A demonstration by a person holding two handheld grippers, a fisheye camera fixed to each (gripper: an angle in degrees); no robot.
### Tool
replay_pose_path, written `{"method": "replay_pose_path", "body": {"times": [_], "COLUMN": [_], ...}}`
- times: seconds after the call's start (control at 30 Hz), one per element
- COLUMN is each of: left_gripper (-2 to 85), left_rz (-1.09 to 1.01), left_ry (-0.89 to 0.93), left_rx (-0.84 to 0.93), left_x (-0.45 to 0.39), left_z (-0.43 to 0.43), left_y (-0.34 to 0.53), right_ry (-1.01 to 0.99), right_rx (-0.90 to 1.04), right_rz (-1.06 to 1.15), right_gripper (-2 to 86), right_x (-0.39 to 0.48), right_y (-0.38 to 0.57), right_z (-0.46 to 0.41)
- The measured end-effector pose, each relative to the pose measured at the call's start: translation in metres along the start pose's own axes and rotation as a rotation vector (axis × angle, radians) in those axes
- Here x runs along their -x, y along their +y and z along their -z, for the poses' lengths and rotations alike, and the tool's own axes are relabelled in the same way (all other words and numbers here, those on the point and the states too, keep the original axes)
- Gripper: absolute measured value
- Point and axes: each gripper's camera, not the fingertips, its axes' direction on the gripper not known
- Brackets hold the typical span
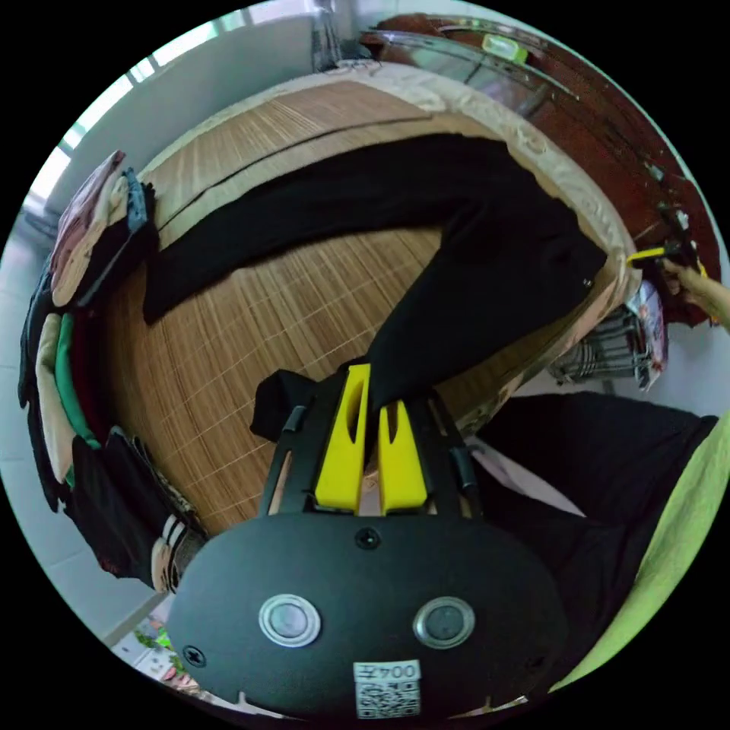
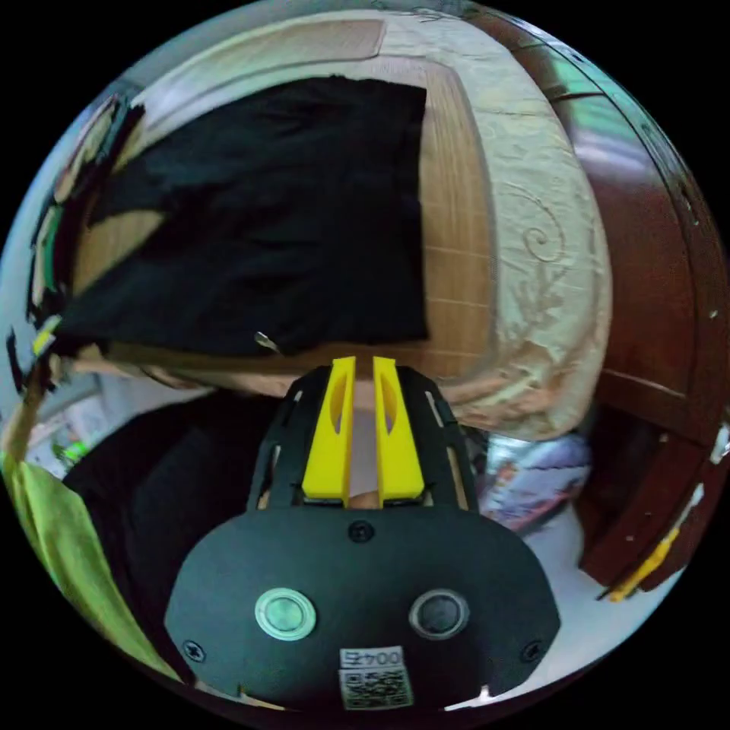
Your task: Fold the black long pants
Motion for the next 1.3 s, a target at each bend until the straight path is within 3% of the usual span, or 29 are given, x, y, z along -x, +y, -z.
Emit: {"method": "replay_pose_path", "body": {"times": [0.13, 0.3, 0.4, 0.67, 0.73, 0.87, 1.07, 1.3], "left_gripper": [0.8, 2.6, 4.4, 6.6, 7.5, 13.1, 16.9, 4.3], "left_rz": [0.119, 0.474, 0.544, 0.735, 0.768, 0.743, 0.694, 0.374], "left_ry": [0.018, 0.224, 0.283, 0.404, 0.415, 0.318, 0.221, -0.191], "left_rx": [-0.056, -0.069, -0.065, -0.178, -0.131, 0.029, 0.058, 0.122], "left_x": [0.077, 0.24, 0.297, 0.428, 0.454, 0.476, 0.465, 0.401], "left_z": [0.052, 0.072, 0.075, 0.127, 0.124, 0.087, 0.065, 0.111], "left_y": [0.039, 0.102, 0.124, 0.218, 0.238, 0.233, 0.215, 0.174], "right_ry": [-0.191, -0.052, -0.047, 0.044, 0.025, -0.017, -0.005, 0.011], "right_rx": [-0.103, -0.082, 0.02, 0.003, 0.039, 0.054, 0.075, 0.067], "right_rz": [-0.071, -0.161, -0.201, -0.195, -0.197, -0.191, -0.166, -0.169], "right_gripper": [12.0, 9.5, 9.2, 9.4, 9.4, 9.2, 9.4, 9.2], "right_x": [0.04, 0.063, 0.065, 0.062, 0.054, 0.039, 0.031, 0.024], "right_y": [-0.032, -0.061, -0.069, -0.071, -0.078, -0.082, -0.089, -0.092], "right_z": [-0.023, -0.067, -0.107, -0.127, -0.132, -0.136, -0.142, -0.146]}}
